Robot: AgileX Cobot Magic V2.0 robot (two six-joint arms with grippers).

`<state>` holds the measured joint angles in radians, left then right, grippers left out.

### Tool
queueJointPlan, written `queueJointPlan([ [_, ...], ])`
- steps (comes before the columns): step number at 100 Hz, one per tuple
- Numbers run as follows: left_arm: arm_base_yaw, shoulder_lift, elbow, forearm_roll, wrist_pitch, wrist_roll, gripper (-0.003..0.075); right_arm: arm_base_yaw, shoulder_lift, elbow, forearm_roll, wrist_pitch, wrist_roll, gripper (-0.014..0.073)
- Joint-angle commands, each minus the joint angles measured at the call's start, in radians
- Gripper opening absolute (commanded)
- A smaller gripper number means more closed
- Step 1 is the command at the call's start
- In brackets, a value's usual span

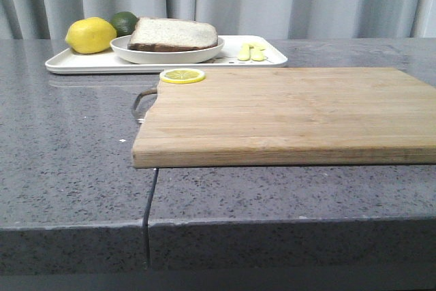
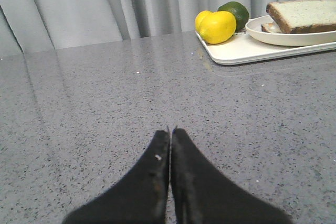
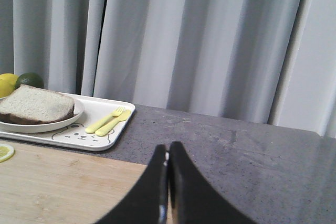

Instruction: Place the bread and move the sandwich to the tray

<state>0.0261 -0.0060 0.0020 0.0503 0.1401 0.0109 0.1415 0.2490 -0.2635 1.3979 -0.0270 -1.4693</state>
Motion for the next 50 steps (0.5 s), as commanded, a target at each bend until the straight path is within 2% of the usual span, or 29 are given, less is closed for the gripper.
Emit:
queueJointPlan([
  [1, 0.004, -0.032, 0.014, -0.007, -0.075, -0.001, -0.0019, 0.002, 0.006, -0.026, 0.005, -0.011, -0.009, -0.0068],
  [50, 0.004, -0.032, 0.014, -0.007, -0.075, -0.001, -0.0019, 0.002, 0.006, -0.026, 0.007, 0.001, -0.006, -0.0068],
])
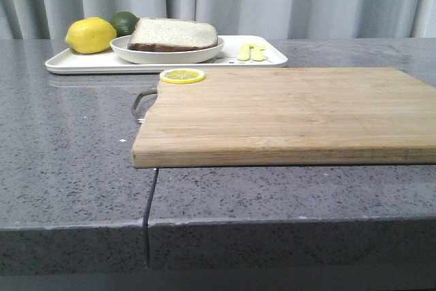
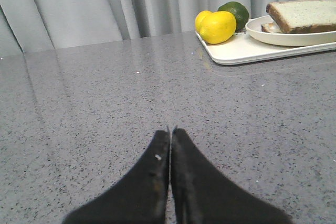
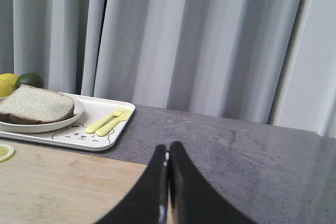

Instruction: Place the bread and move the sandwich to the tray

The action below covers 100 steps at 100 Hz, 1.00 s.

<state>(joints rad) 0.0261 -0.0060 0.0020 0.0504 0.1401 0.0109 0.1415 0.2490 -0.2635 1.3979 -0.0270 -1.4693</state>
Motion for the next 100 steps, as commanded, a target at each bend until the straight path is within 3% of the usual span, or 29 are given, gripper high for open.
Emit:
queueJointPlan([
  [1, 0.004, -0.032, 0.014, -0.007, -0.075, -0.001, -0.0019, 0.002, 0.006, -0.026, 0.007, 0.004, -0.006, -0.0068],
  [11, 0.004, -0.032, 0.014, -0.007, -0.075, -0.001, -0.0019, 0.002, 0.005, -0.026, -0.065, 0.043, 0.067, -0.0068],
  [20, 0.004, -0.032, 0.014, -0.007, -0.075, -0.001, -0.0019, 0.001, 0.005, -0.026, -0.31, 0.087, 0.27, -0.0068],
  [42, 0.004, -0.032, 0.014, -0.007, -0.075, -0.001, -0.0019, -0.001, 0.004, -0.026, -1.147, 0.175, 1.127, -0.0068],
  [56, 0.004, -0.032, 0.014, -0.007, -0.075, -0.001, -0.0019, -0.001, -0.003, -0.006, -1.519, 0.148, 1.53, -0.0068],
  [66, 0.004, -0.032, 0.014, -0.007, -0.075, -0.001, -0.0019, -0.001, -0.039, 0.052, -1.613, 0.078, 1.619, -0.0068],
  [100, 0.004, -0.032, 0.014, -0.007, -0.075, -0.001, -0.0019, -0.001, -0.248, 0.251, -1.554, 0.012, 1.619, -0.0068],
])
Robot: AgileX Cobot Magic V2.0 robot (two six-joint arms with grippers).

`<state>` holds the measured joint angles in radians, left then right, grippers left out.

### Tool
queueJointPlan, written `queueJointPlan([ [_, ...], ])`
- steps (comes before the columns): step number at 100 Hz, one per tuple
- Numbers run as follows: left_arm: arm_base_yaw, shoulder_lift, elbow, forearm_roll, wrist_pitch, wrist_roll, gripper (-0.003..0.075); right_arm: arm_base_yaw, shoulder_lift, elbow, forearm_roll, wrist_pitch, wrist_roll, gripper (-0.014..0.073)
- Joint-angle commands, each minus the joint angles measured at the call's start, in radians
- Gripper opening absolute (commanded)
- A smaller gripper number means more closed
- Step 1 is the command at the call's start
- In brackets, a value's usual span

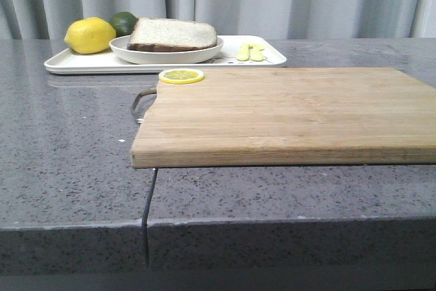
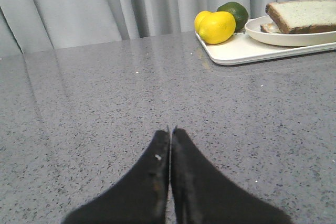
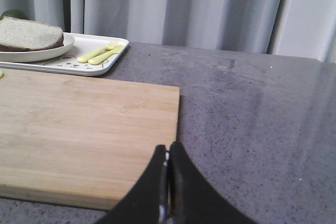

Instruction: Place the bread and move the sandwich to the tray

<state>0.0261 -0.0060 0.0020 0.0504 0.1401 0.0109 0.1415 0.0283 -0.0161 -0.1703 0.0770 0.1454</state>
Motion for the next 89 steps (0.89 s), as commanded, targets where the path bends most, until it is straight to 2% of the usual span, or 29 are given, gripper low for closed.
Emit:
queueJointPlan([
  [1, 0.004, -0.032, 0.014, -0.007, -0.075, -0.001, -0.0019, -0.001, -0.03, 0.009, 0.016, -0.093, 0.005, -0.0068],
  [89, 0.004, -0.032, 0.014, -0.007, -0.075, -0.001, -0.0019, -0.001, -0.059, 0.044, 0.022, -0.083, 0.005, -0.0068],
])
